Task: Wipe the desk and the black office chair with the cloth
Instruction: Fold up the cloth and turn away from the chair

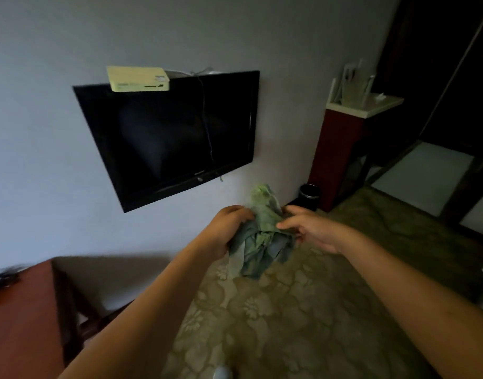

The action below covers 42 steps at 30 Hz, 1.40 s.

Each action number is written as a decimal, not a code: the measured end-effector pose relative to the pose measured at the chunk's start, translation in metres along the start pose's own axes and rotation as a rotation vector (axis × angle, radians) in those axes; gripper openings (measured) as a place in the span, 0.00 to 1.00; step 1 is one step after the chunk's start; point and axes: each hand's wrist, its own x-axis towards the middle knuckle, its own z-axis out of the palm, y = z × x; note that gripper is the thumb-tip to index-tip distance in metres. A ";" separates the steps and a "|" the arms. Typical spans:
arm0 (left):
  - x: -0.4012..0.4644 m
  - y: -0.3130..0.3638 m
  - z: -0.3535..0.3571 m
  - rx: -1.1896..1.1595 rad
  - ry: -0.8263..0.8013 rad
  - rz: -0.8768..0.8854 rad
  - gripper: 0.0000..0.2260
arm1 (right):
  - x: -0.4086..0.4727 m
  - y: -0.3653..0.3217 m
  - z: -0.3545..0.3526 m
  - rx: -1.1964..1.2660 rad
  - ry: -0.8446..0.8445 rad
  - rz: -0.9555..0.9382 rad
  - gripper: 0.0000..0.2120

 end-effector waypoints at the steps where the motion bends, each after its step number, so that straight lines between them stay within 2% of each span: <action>1: 0.023 0.001 0.011 -0.020 -0.027 -0.011 0.08 | 0.010 0.001 -0.016 -0.011 0.023 0.024 0.16; 3: 0.051 0.003 0.024 -0.045 -0.057 -0.028 0.08 | 0.023 -0.001 -0.036 -0.062 0.070 0.052 0.14; 7: 0.133 0.013 0.052 -0.065 -0.118 -0.069 0.08 | 0.065 -0.014 -0.091 -0.220 0.103 0.050 0.29; 8: 0.154 0.018 0.059 -0.070 -0.135 -0.082 0.08 | 0.078 -0.017 -0.103 -0.265 0.143 0.045 0.28; 12: 0.237 0.039 0.087 -0.047 -0.239 -0.139 0.10 | 0.136 -0.038 -0.157 -0.546 0.371 -0.020 0.13; 14: 0.270 0.050 0.103 -0.059 -0.307 -0.178 0.12 | 0.156 -0.049 -0.181 -0.594 0.462 -0.062 0.08; 16: 0.301 0.057 0.121 -0.085 -0.374 -0.212 0.13 | 0.171 -0.054 -0.202 -0.586 0.519 -0.064 0.07; 19: 0.342 0.061 0.154 -0.130 -0.484 -0.254 0.15 | 0.190 -0.050 -0.239 -0.491 0.518 0.059 0.10; 22: 0.384 0.057 0.197 -0.160 -0.636 -0.247 0.19 | 0.206 -0.045 -0.287 -0.359 0.550 0.151 0.08; 25: 0.423 0.046 0.238 -0.124 -0.746 -0.221 0.28 | 0.220 -0.042 -0.339 -0.209 0.610 0.164 0.09; 28: 0.459 0.036 0.283 -0.025 -0.784 -0.206 0.38 | 0.236 -0.037 -0.394 -0.097 0.610 0.131 0.12; 32: 0.509 0.042 0.356 -0.036 -0.797 -0.172 0.43 | 0.258 -0.033 -0.479 -0.016 0.579 0.047 0.12; 36: 0.560 0.069 0.424 -0.058 -0.784 -0.165 0.39 | 0.270 -0.039 -0.572 0.019 0.486 -0.002 0.12; 40: 0.608 0.104 0.476 -0.049 -0.631 0.037 0.21 | 0.276 -0.055 -0.648 -0.287 0.360 -0.127 0.09; 42: 0.634 0.116 0.494 -0.011 -0.588 0.164 0.24 | 0.280 -0.058 -0.677 -0.392 0.233 -0.158 0.01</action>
